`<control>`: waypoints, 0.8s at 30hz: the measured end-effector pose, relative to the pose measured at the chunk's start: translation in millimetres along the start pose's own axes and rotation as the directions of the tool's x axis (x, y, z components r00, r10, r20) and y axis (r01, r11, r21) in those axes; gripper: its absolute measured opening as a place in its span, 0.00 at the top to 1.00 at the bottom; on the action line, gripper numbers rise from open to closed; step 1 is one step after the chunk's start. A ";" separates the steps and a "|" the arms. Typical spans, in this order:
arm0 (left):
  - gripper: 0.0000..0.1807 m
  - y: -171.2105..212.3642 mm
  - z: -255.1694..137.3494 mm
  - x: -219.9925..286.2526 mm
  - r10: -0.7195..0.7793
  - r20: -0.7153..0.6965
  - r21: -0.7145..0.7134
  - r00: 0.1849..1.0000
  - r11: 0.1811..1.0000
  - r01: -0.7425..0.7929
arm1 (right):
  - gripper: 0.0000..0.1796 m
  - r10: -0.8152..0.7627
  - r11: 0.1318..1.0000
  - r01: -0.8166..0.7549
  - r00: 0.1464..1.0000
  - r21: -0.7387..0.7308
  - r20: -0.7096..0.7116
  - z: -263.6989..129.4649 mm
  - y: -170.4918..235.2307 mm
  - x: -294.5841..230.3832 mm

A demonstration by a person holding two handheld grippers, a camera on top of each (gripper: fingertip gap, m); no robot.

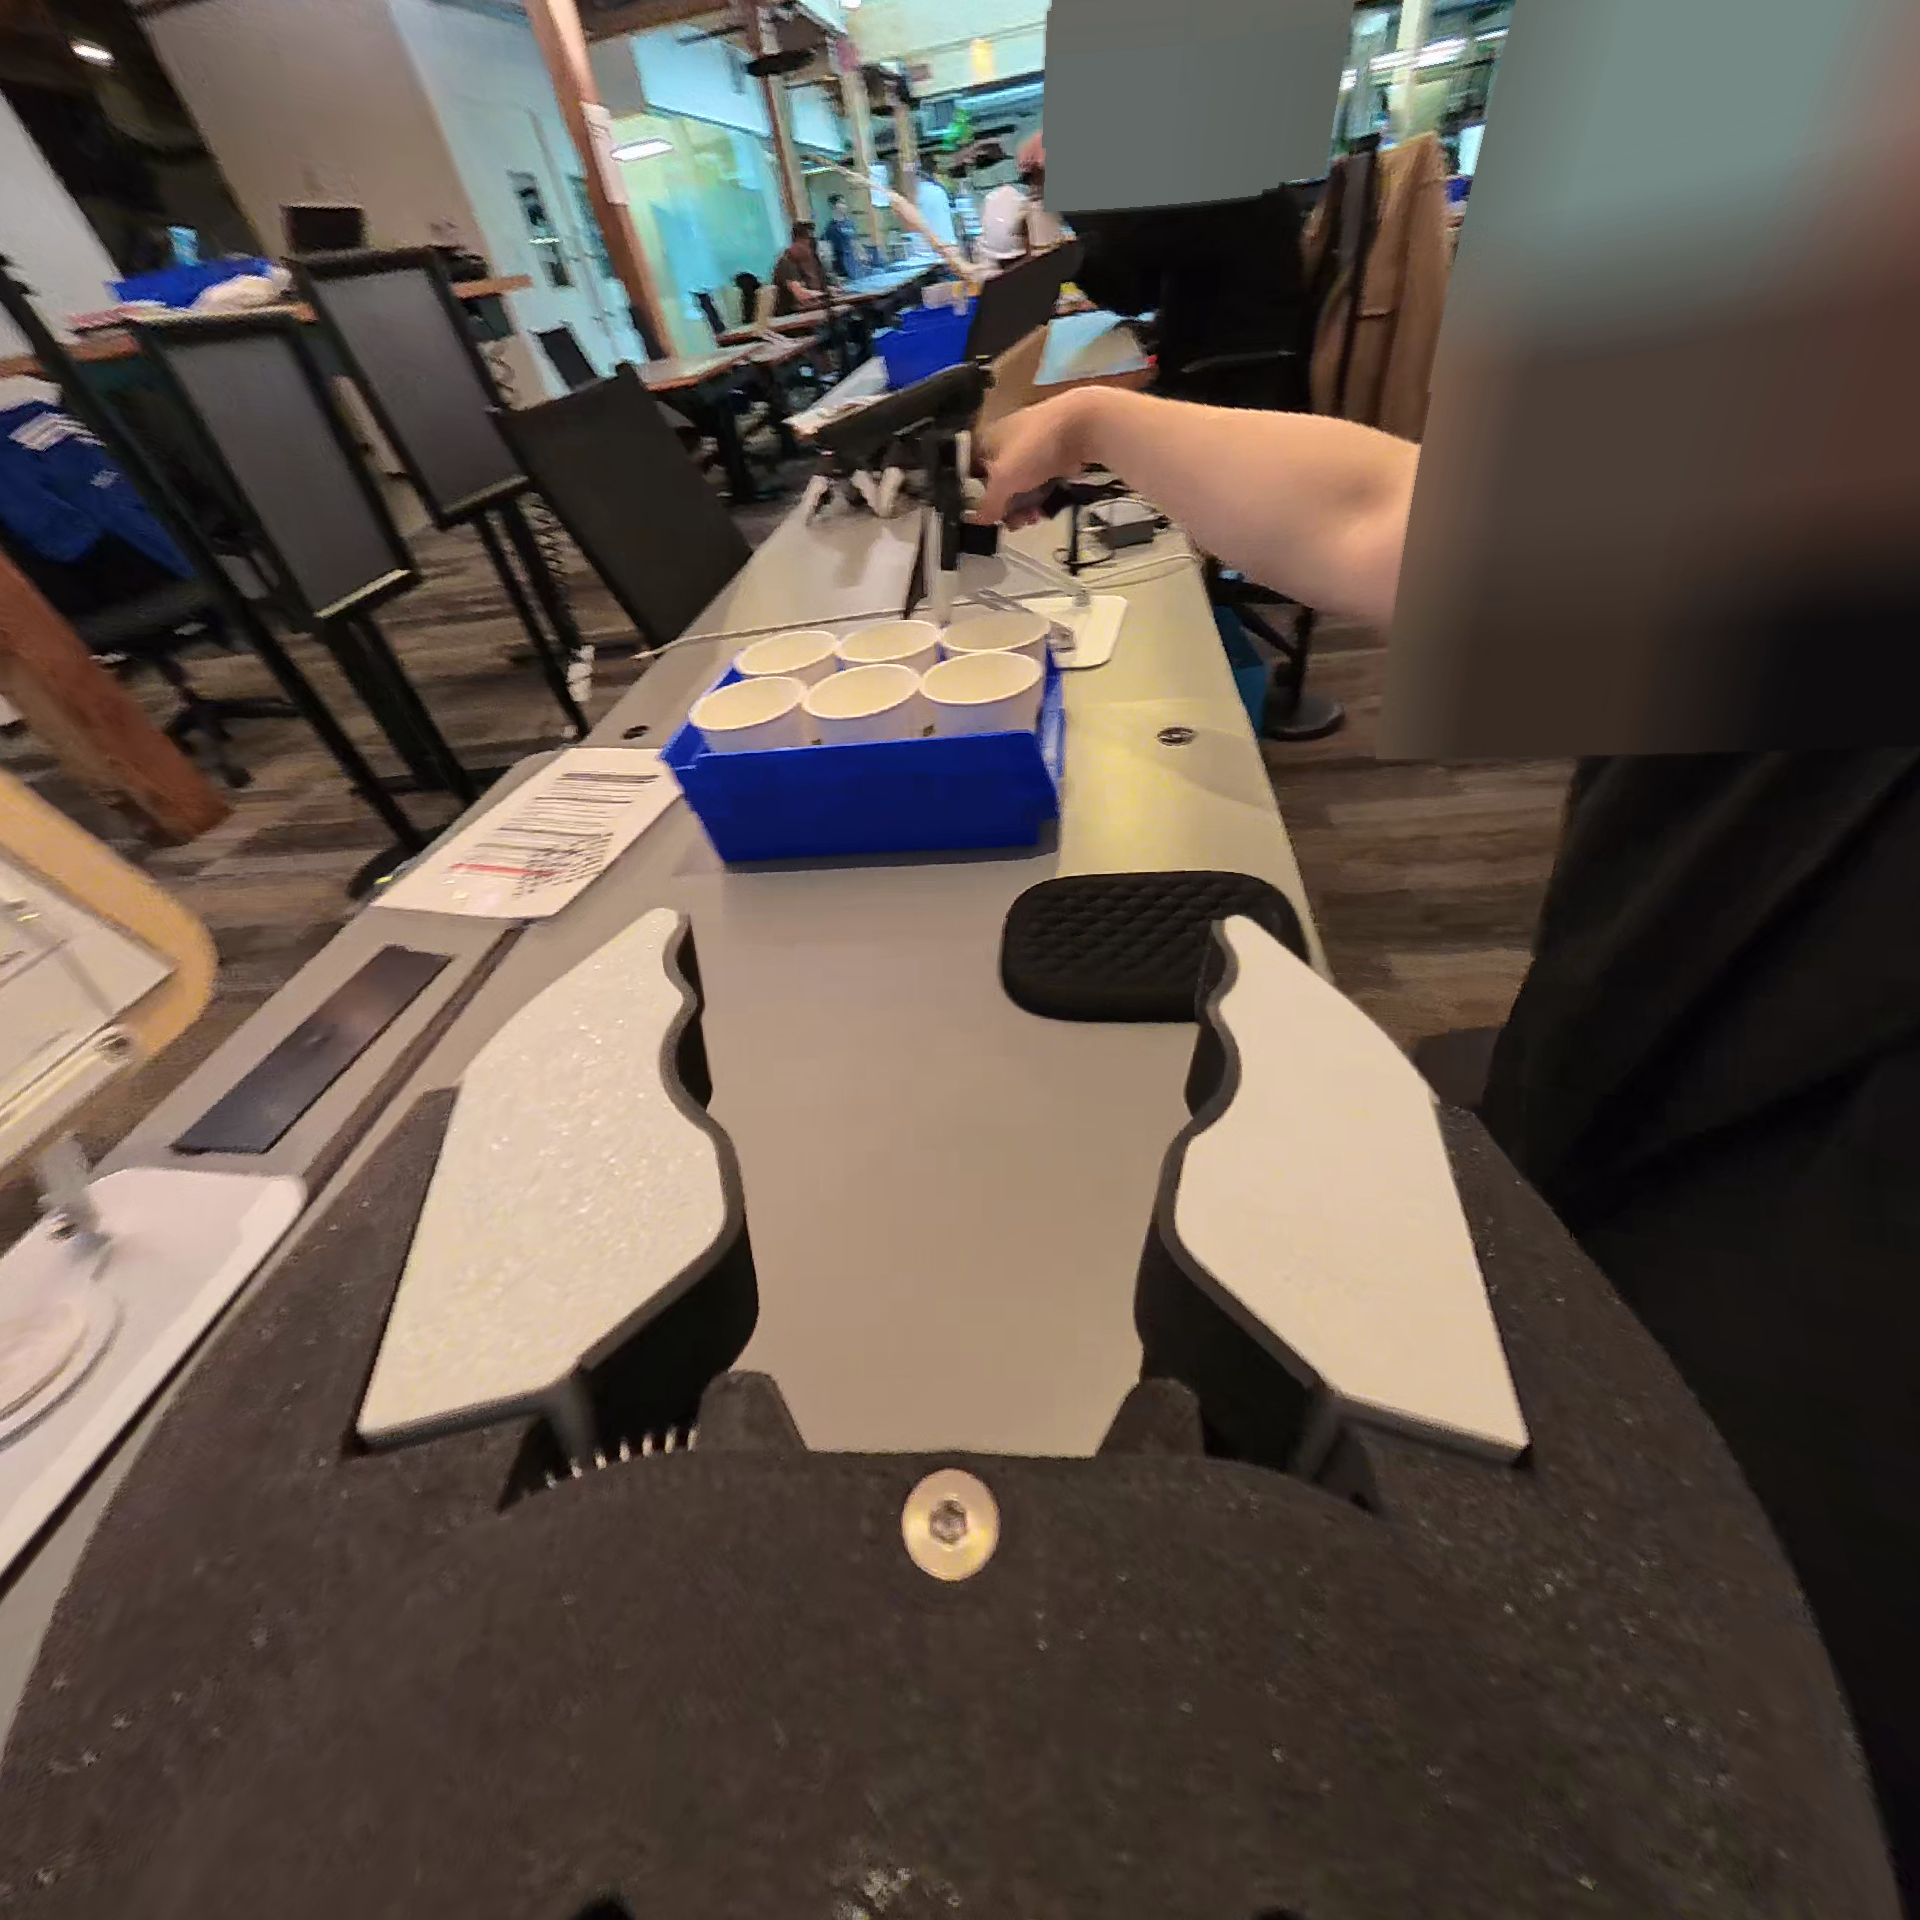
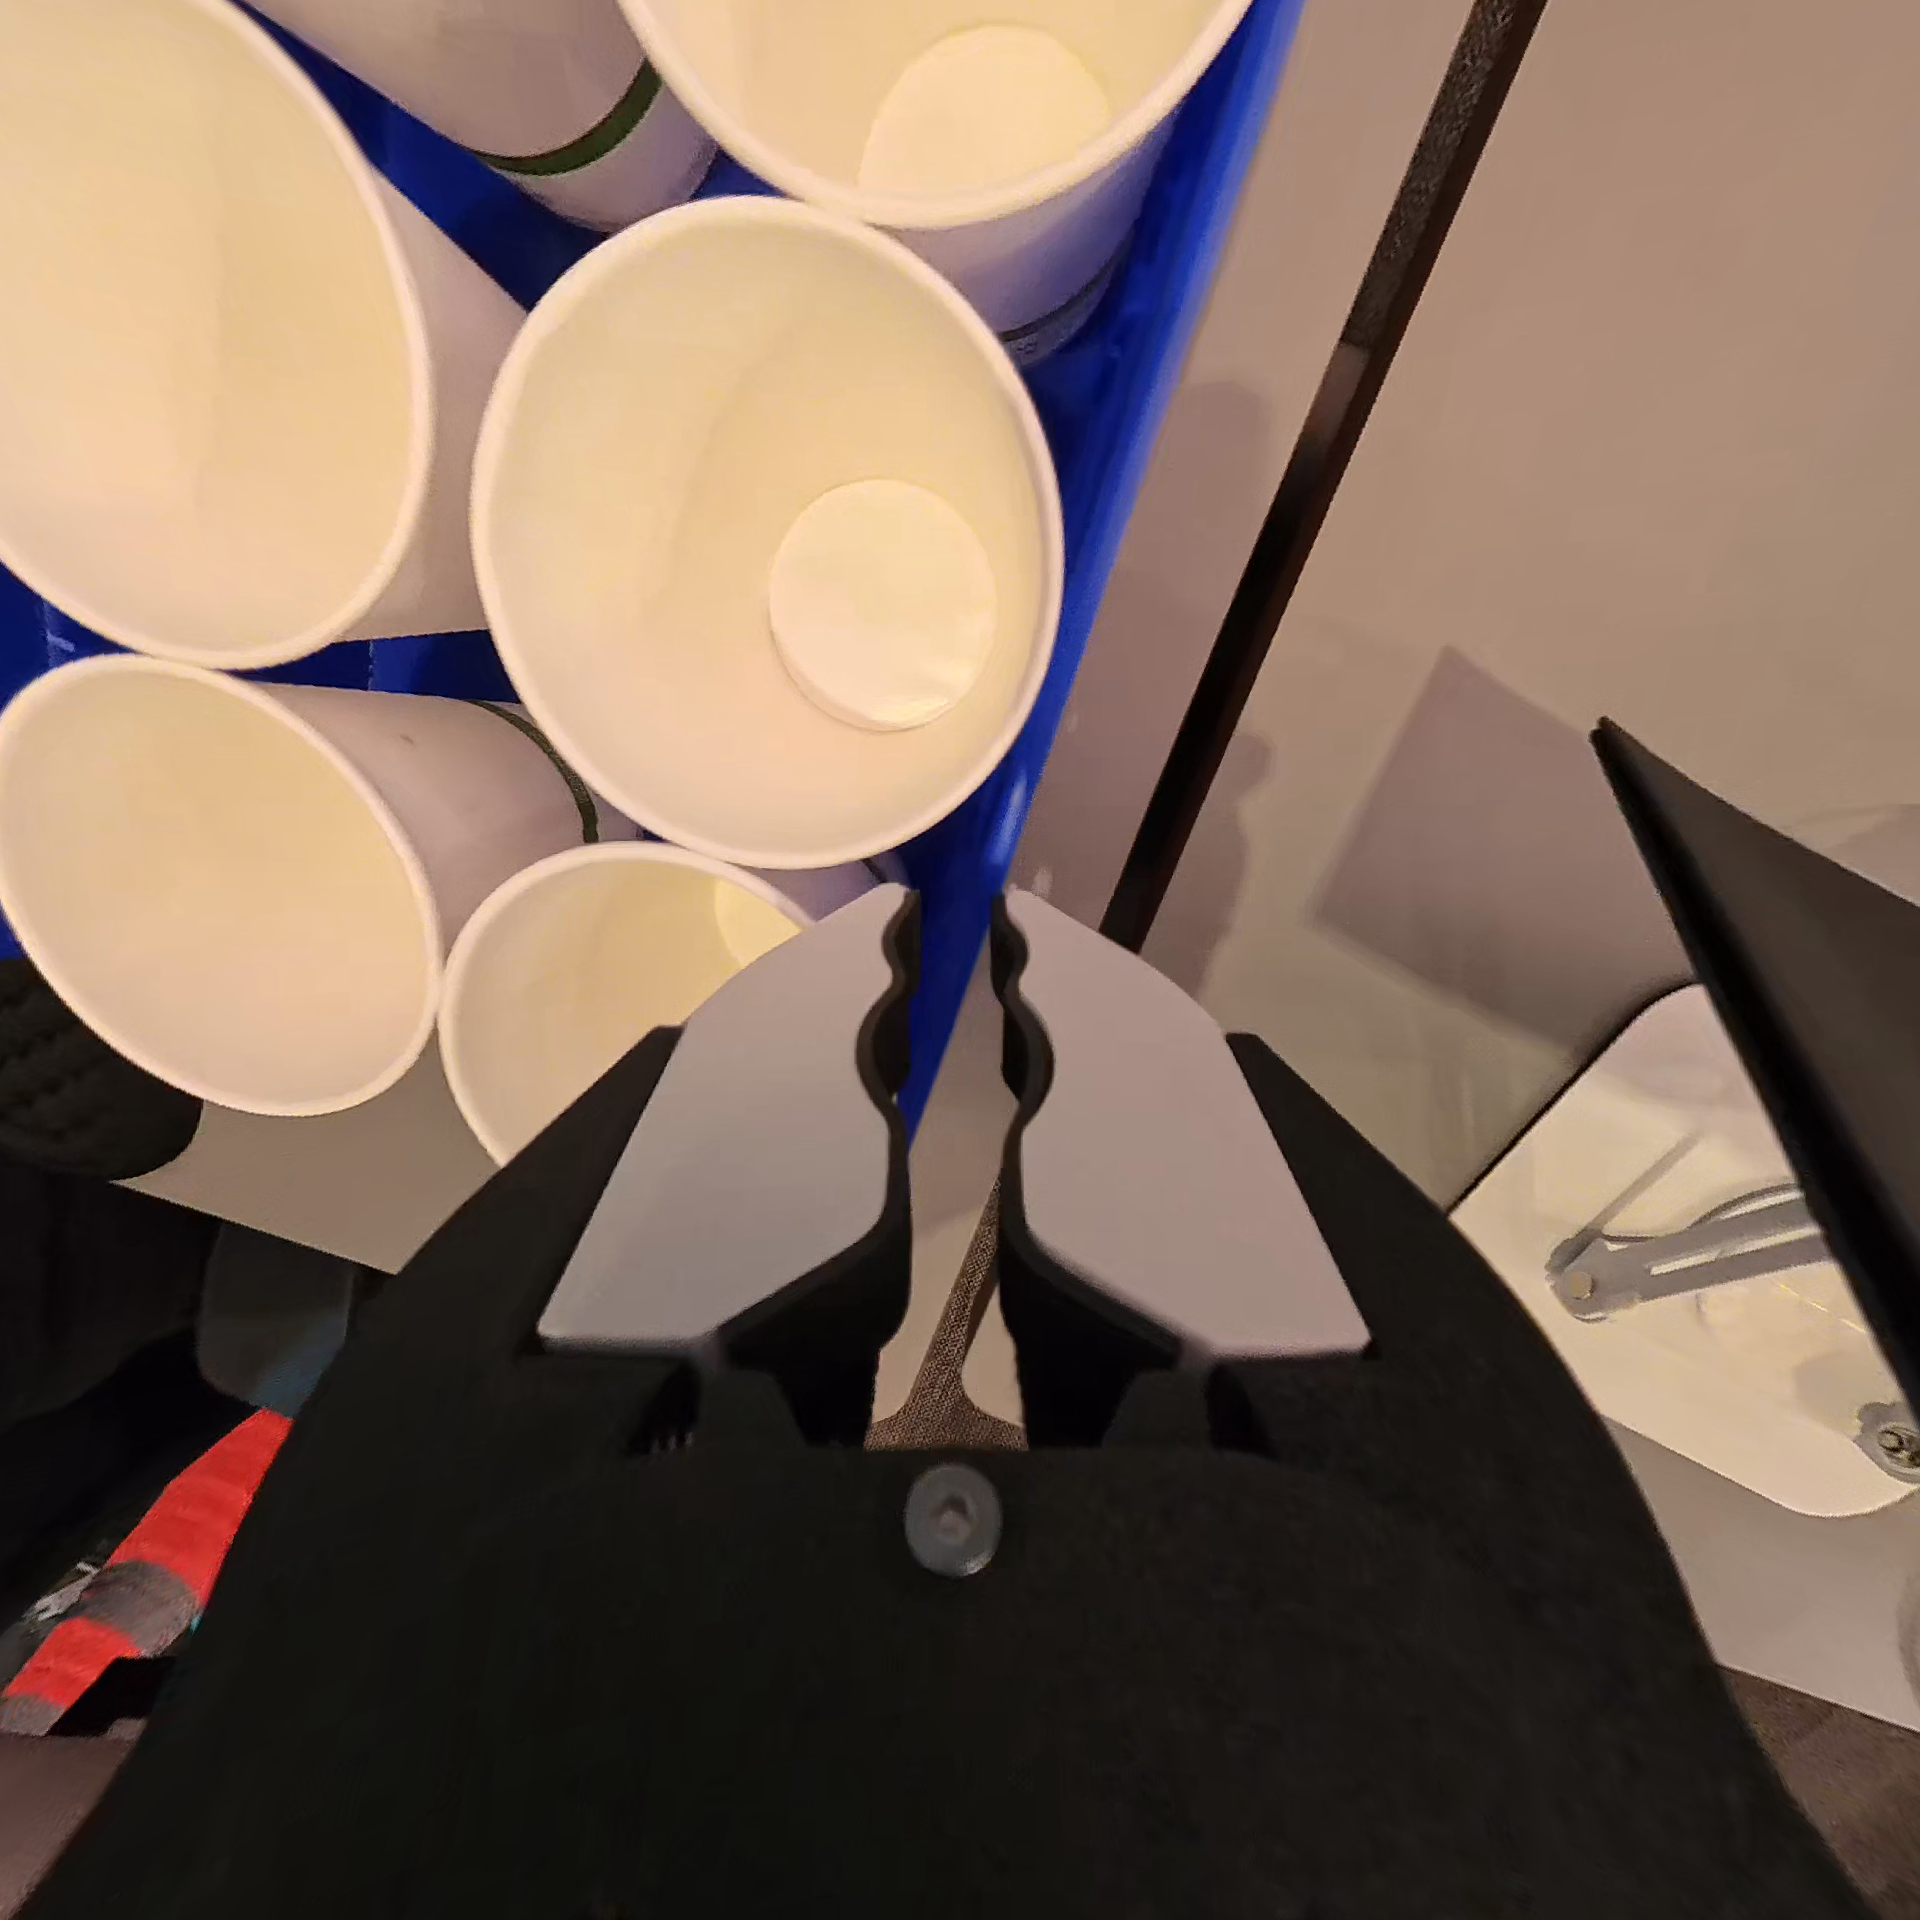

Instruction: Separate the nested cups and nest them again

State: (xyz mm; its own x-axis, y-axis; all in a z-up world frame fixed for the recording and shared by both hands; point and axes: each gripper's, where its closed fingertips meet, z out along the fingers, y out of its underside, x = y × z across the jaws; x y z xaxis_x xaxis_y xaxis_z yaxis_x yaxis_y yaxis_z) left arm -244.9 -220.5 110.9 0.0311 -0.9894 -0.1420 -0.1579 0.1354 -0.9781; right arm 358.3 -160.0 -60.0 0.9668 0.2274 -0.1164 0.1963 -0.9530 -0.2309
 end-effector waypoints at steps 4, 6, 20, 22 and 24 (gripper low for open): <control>0.56 14.7 -26.2 -16.6 -0.030 0.177 -0.031 0.984 0.999 0.036 | 0.93 -0.002 0.999 0.002 1.000 -0.040 0.002 6.2 5.5 5.9; 0.54 28.8 -34.0 -19.6 -0.091 0.211 -0.064 0.973 0.992 0.107 | 0.92 0.001 0.999 0.000 1.000 -0.046 0.012 10.9 6.3 6.9; 0.55 205.7 -266.7 -112.7 0.263 0.923 -0.384 0.281 0.589 0.711 | 0.96 0.095 0.995 -0.094 0.995 -0.037 0.010 22.6 -1.1 5.5; 0.55 224.8 -281.9 -109.2 0.135 0.969 -0.247 0.208 0.589 0.769 | 0.96 0.109 0.993 -0.109 0.994 -0.041 -0.001 22.7 -1.1 5.7; 0.54 243.8 -295.3 -101.5 0.013 0.992 -0.115 0.128 0.536 0.836 | 0.96 0.104 0.993 -0.105 0.994 -0.049 -0.018 22.6 -0.9 5.8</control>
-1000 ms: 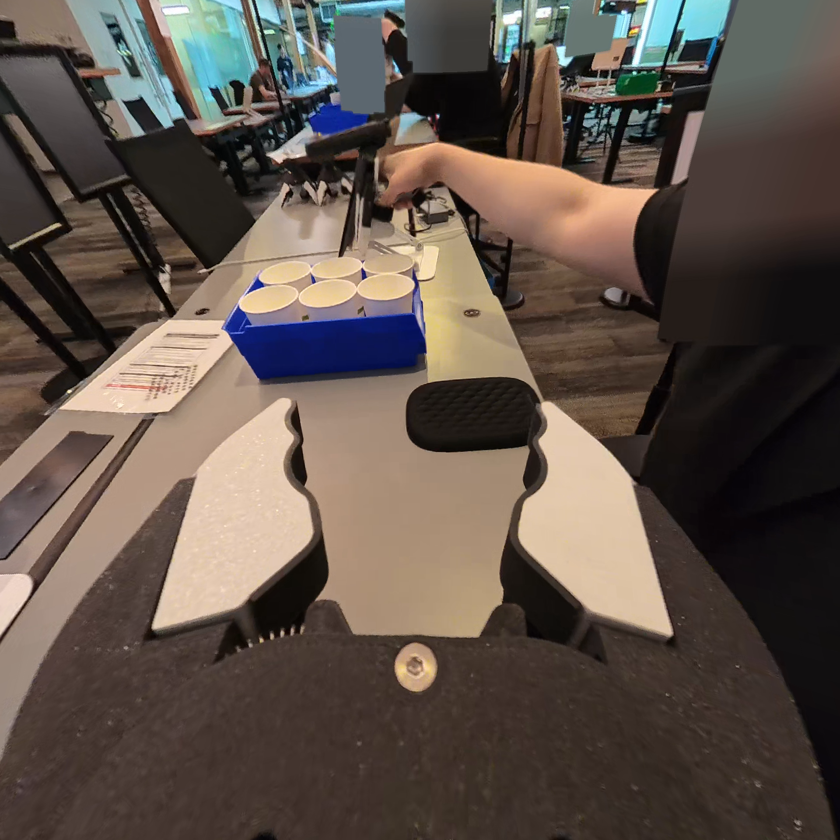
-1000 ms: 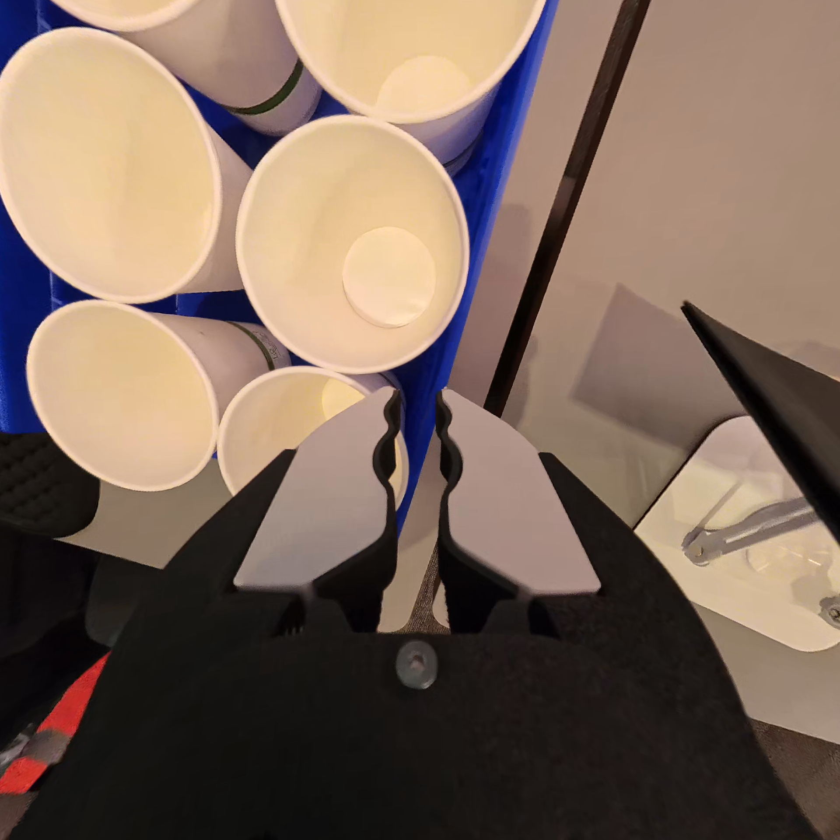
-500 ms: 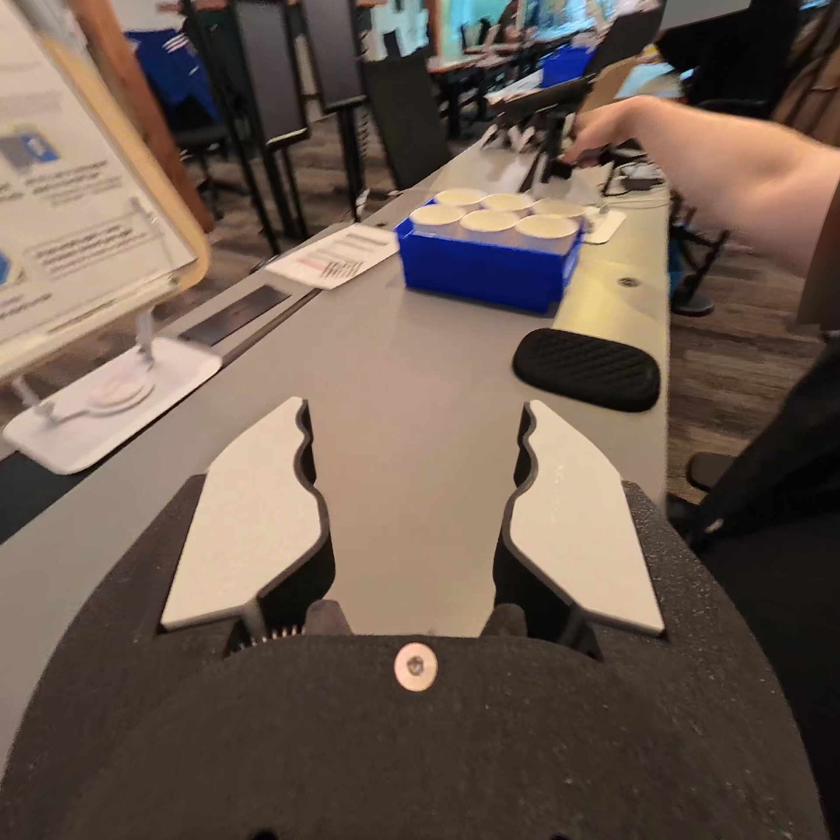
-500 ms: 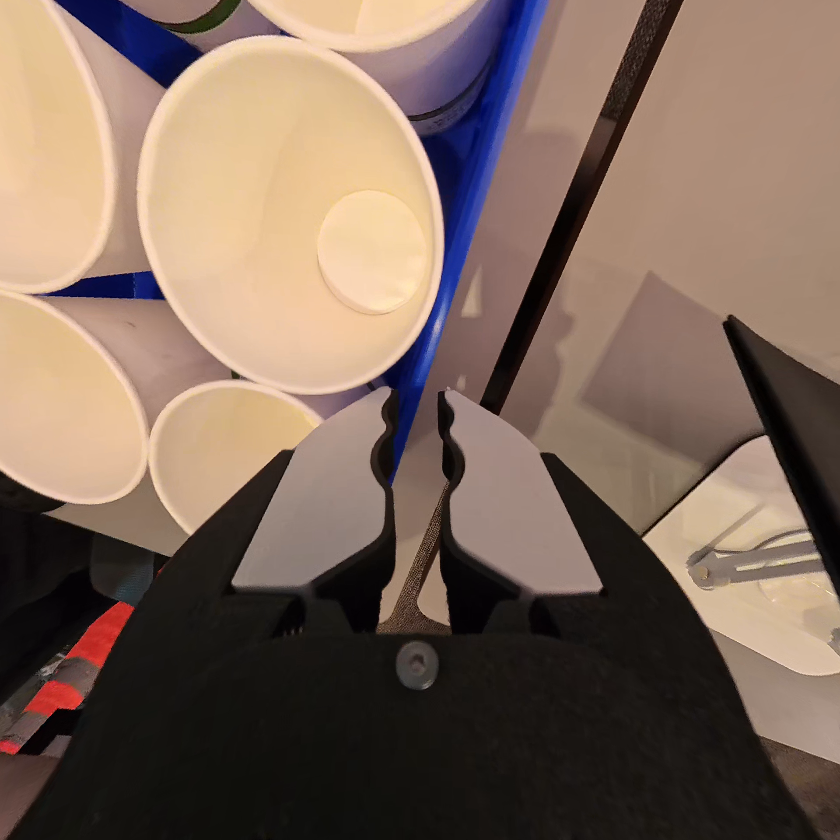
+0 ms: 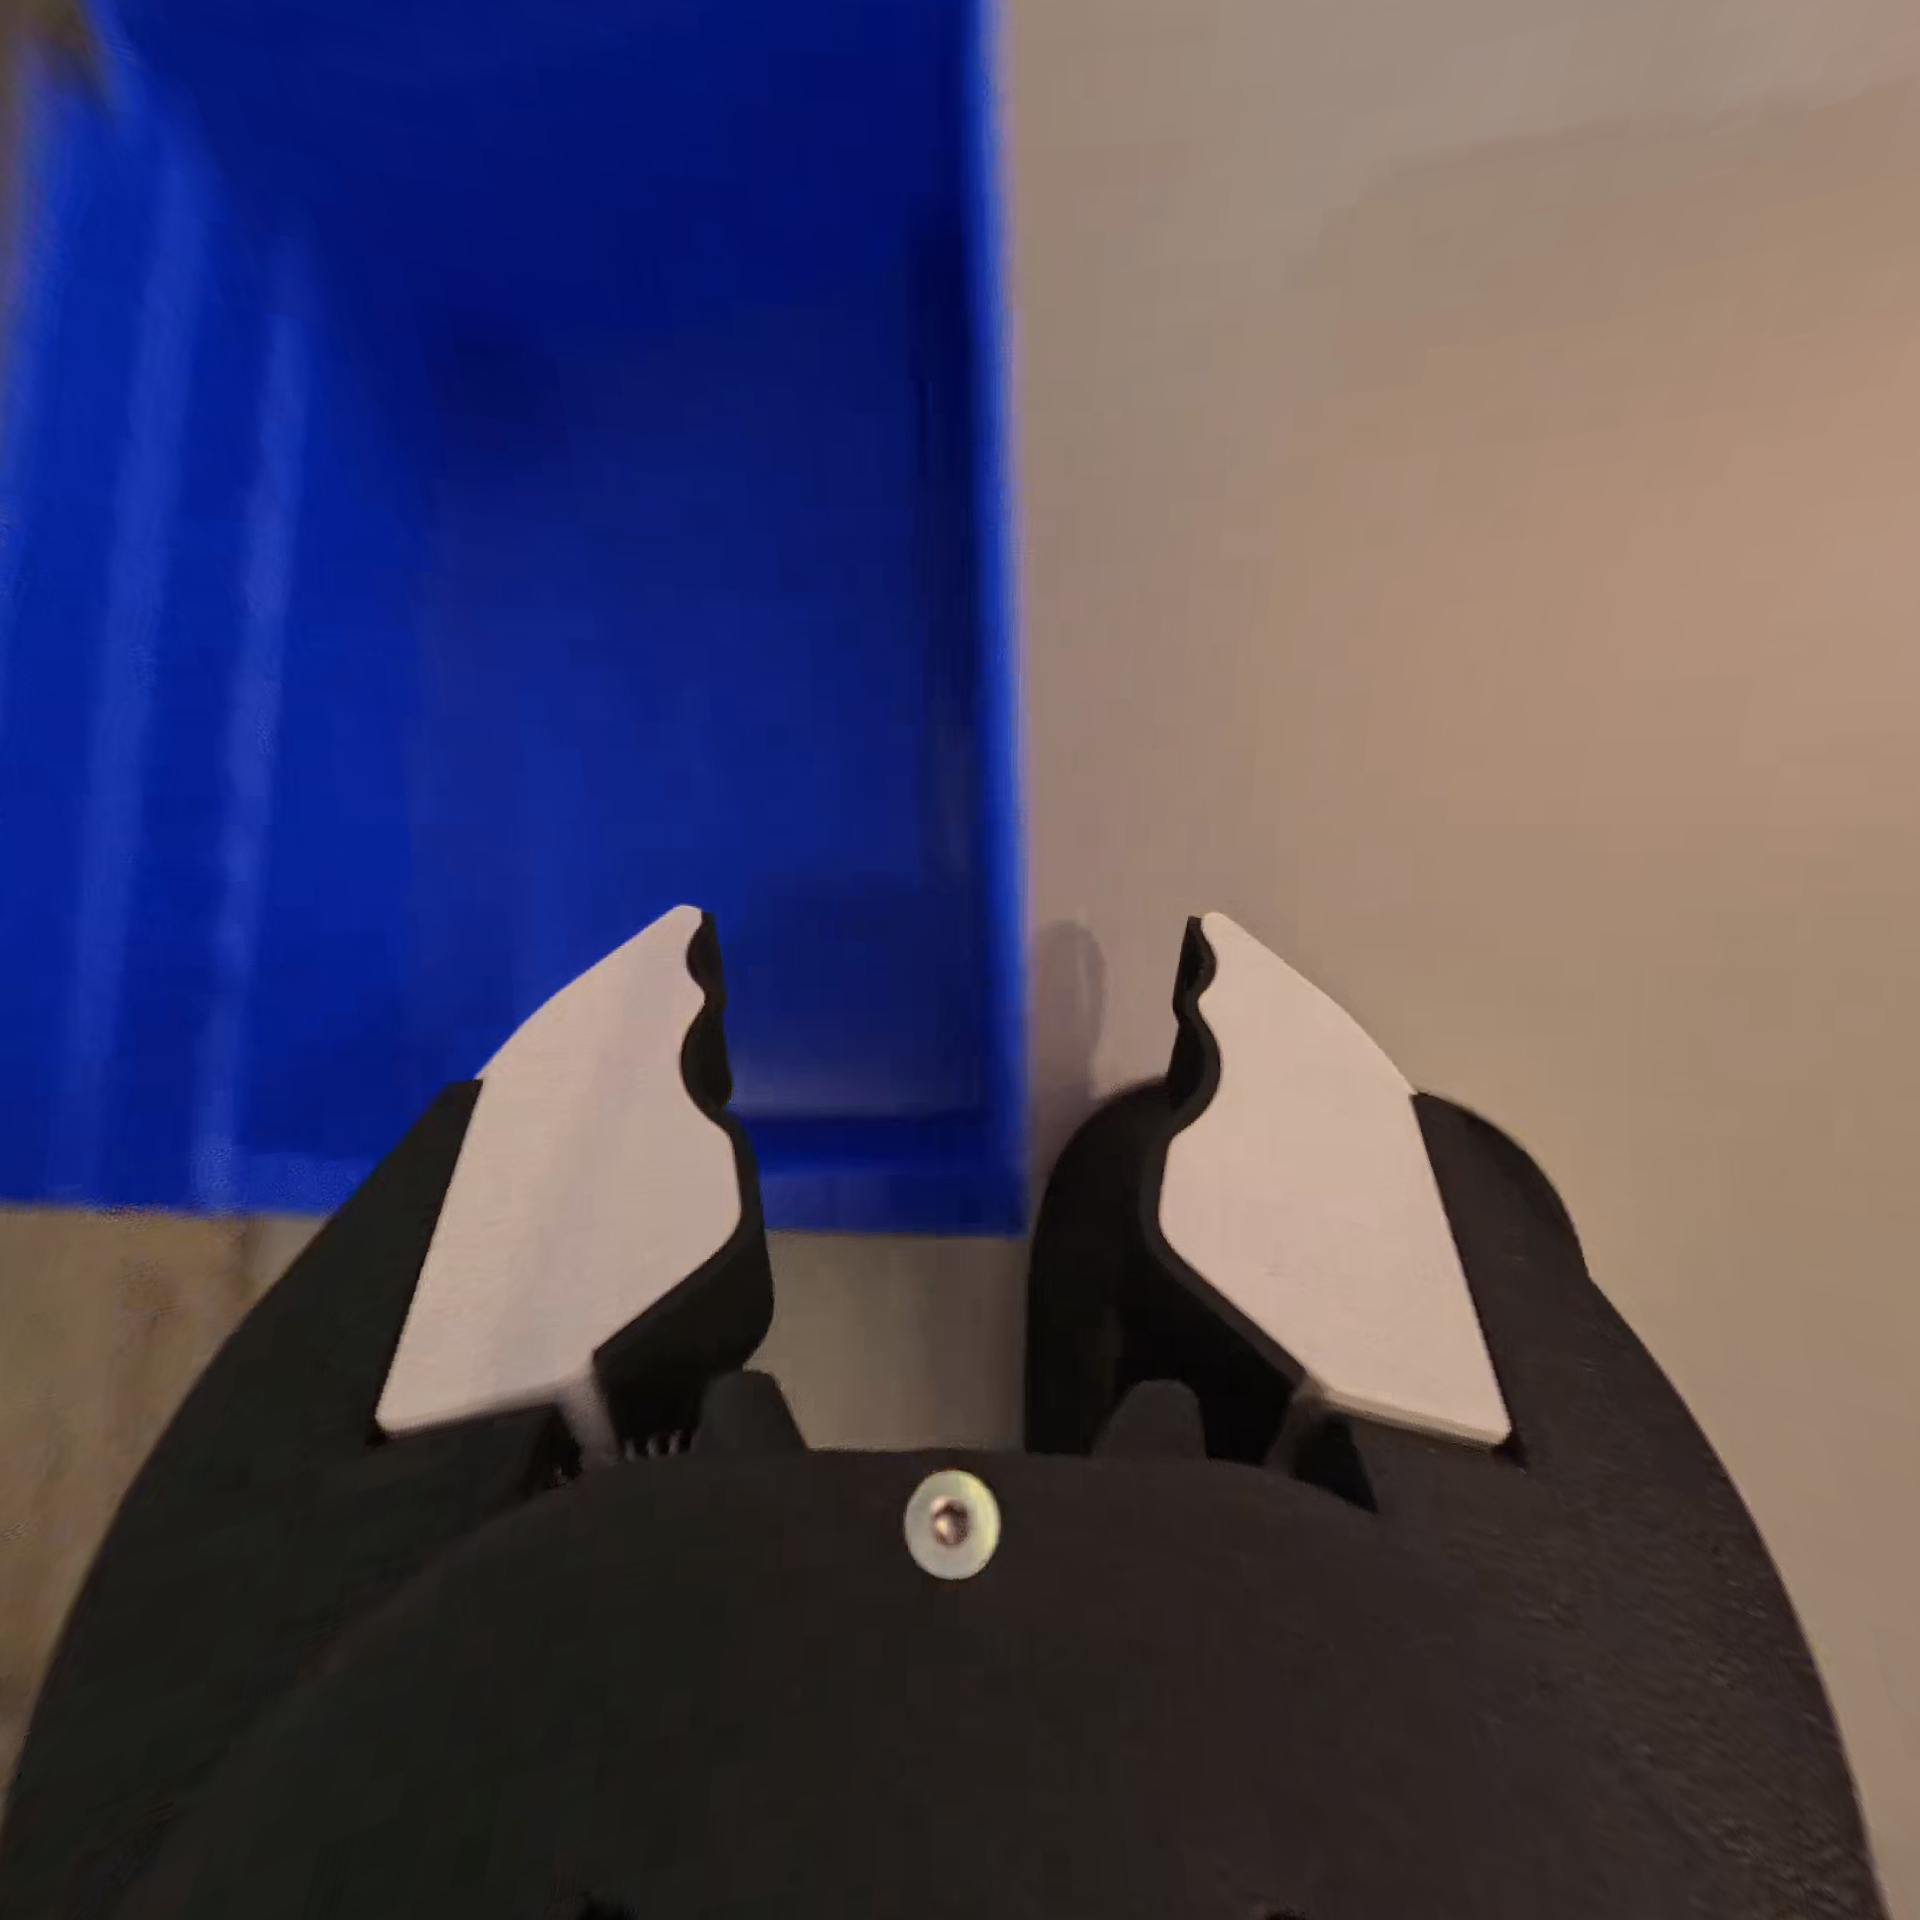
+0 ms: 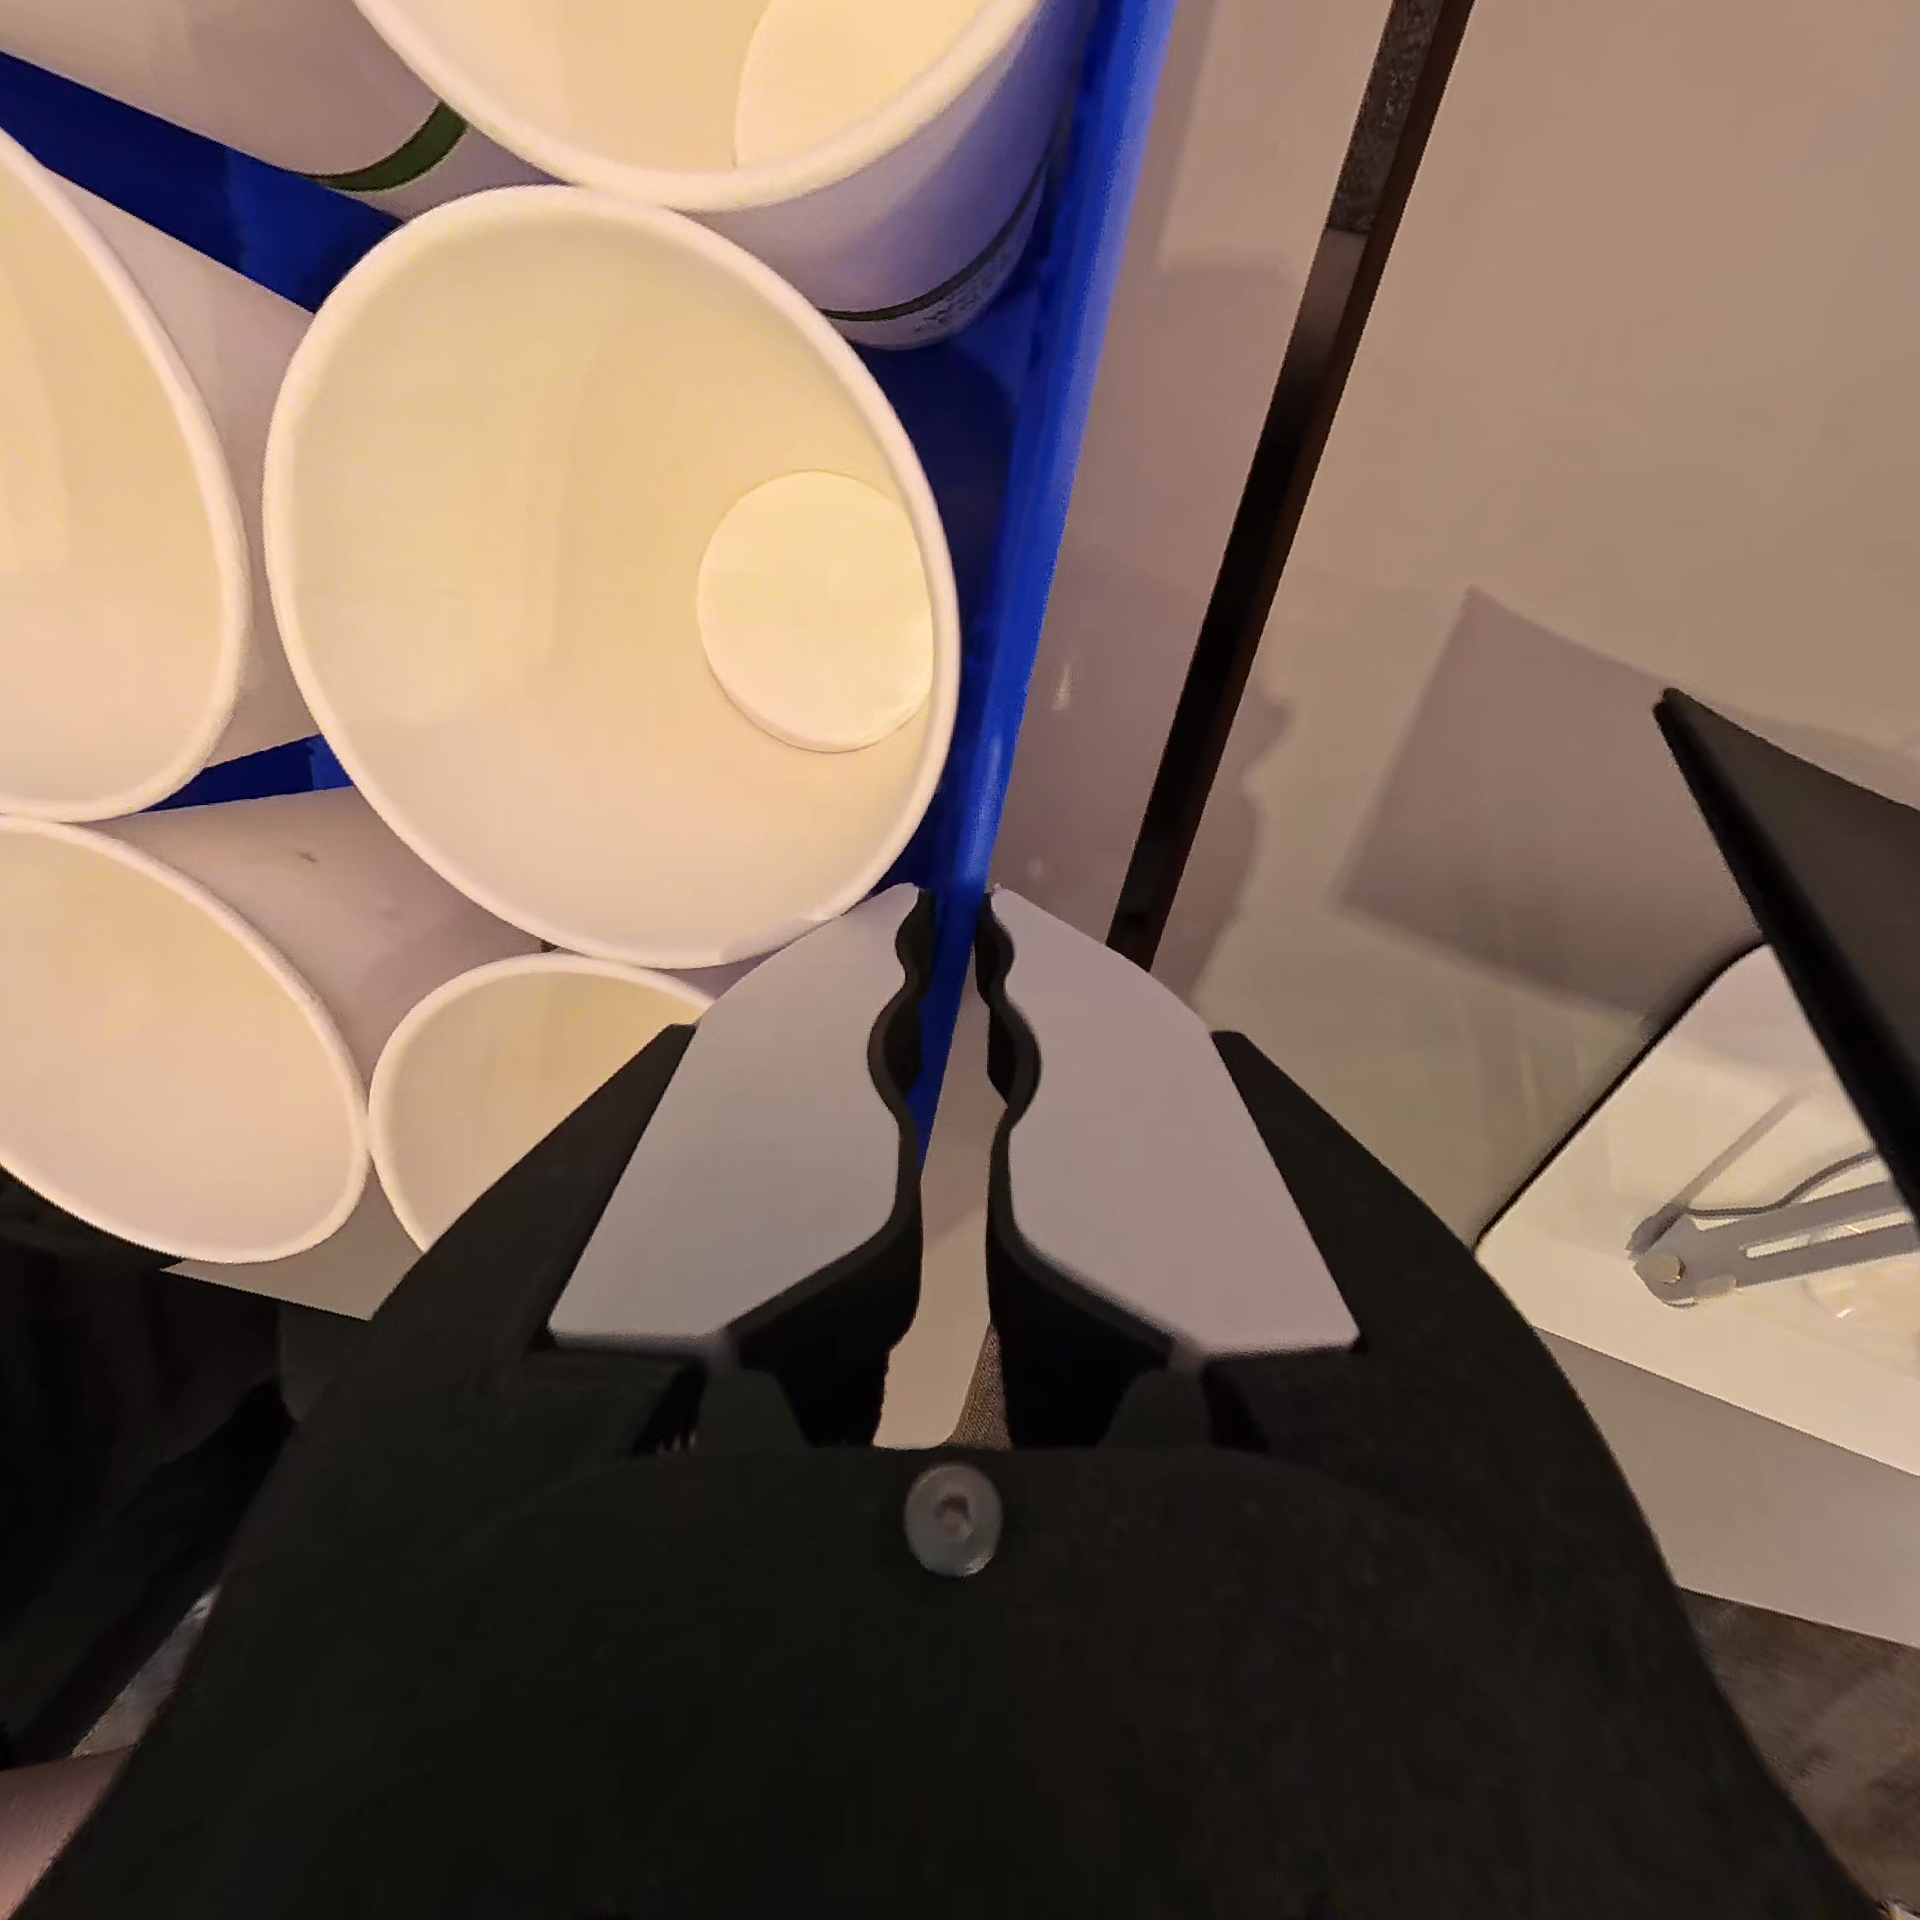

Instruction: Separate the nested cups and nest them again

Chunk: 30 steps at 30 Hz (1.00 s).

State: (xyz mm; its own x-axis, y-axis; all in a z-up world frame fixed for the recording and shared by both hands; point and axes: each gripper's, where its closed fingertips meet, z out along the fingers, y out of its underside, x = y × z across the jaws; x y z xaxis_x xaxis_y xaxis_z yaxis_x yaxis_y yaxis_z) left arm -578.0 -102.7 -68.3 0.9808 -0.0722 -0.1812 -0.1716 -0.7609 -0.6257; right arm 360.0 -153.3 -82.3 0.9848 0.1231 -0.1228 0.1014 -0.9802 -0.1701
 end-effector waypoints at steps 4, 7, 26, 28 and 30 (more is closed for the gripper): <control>0.63 28.0 19.2 3.9 -0.146 -0.146 -0.159 0.978 0.980 0.122 | 0.96 -0.013 1.000 0.012 0.999 -0.022 -0.034 -0.2 0.2 0.6; 0.84 18.7 21.8 21.7 -0.217 -0.282 -0.128 0.934 0.974 0.188 | 0.96 -0.018 0.999 0.016 0.998 -0.033 -0.052 -0.3 0.4 0.8; 0.92 -31.6 31.5 156.8 0.046 -0.173 -0.055 0.984 0.997 -0.056 | 0.96 0.101 0.993 -0.106 0.990 -0.045 -0.094 -0.3 0.1 1.0; 0.91 -32.9 26.6 182.7 0.086 -0.203 -0.038 0.975 0.995 -0.095 | 0.96 0.112 0.993 -0.115 0.990 -0.039 -0.084 0.3 -1.8 1.2; 0.90 -33.0 21.1 207.0 0.125 -0.235 -0.022 0.964 0.991 -0.134 | 0.96 0.118 0.993 -0.120 0.990 -0.020 -0.075 0.5 -5.2 2.1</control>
